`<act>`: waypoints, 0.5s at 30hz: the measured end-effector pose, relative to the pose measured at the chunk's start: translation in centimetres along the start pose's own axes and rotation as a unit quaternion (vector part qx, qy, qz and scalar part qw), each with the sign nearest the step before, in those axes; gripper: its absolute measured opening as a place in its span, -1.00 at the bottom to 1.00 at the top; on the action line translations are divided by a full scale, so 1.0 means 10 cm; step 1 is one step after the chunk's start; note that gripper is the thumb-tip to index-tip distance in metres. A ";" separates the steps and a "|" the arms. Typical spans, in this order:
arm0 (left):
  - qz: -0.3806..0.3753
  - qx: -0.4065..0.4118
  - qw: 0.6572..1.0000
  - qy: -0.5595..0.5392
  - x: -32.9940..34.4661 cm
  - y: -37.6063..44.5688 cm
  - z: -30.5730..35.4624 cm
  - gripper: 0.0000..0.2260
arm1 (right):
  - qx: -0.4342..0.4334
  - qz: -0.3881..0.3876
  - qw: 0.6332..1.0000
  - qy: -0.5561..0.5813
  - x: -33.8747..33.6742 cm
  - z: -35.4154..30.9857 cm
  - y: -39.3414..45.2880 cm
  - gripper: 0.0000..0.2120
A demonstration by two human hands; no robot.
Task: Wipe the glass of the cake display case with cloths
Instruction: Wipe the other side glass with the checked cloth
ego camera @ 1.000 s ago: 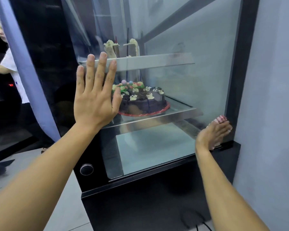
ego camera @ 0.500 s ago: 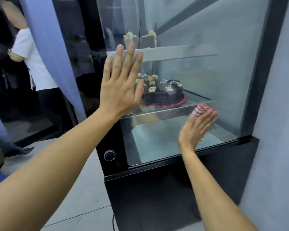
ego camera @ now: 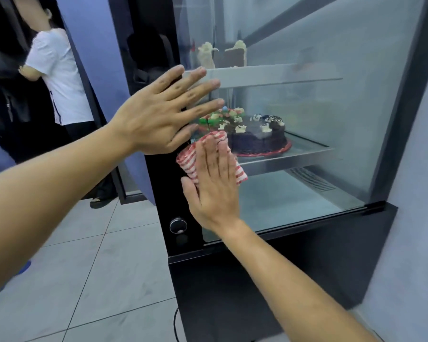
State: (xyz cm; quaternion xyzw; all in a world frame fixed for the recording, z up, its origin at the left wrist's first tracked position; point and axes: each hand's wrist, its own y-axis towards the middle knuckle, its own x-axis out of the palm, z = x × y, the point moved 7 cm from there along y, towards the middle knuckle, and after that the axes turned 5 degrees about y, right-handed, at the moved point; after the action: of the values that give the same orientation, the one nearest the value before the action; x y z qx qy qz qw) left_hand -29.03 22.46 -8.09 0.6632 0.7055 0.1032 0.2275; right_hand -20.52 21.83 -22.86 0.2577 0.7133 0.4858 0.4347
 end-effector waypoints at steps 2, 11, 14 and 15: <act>-0.005 0.002 1.000 0.003 0.01 -0.01 0.00 -0.47 | -0.167 -0.103 0.980 -0.038 0.26 -0.24 -0.31 -0.38; -0.007 0.003 1.000 -0.011 0.01 -0.01 0.01 -0.48 | -0.266 -0.094 0.955 -0.087 0.12 -0.22 -0.15 -0.36; -0.010 0.009 1.000 -0.010 0.01 -0.02 0.00 -0.48 | -0.418 -0.215 0.874 -0.121 0.33 -0.24 -0.74 -0.38; -0.008 0.008 1.000 -0.009 0.01 -0.02 0.01 -0.48 | -0.434 -0.198 0.868 -0.135 0.32 -0.19 -0.69 -0.40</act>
State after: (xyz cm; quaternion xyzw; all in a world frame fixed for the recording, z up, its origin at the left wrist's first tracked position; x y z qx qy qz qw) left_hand -29.18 22.55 -8.27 0.6600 0.7097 0.0897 0.2296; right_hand -23.35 20.69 -30.10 -0.0409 0.4007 0.6108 0.6816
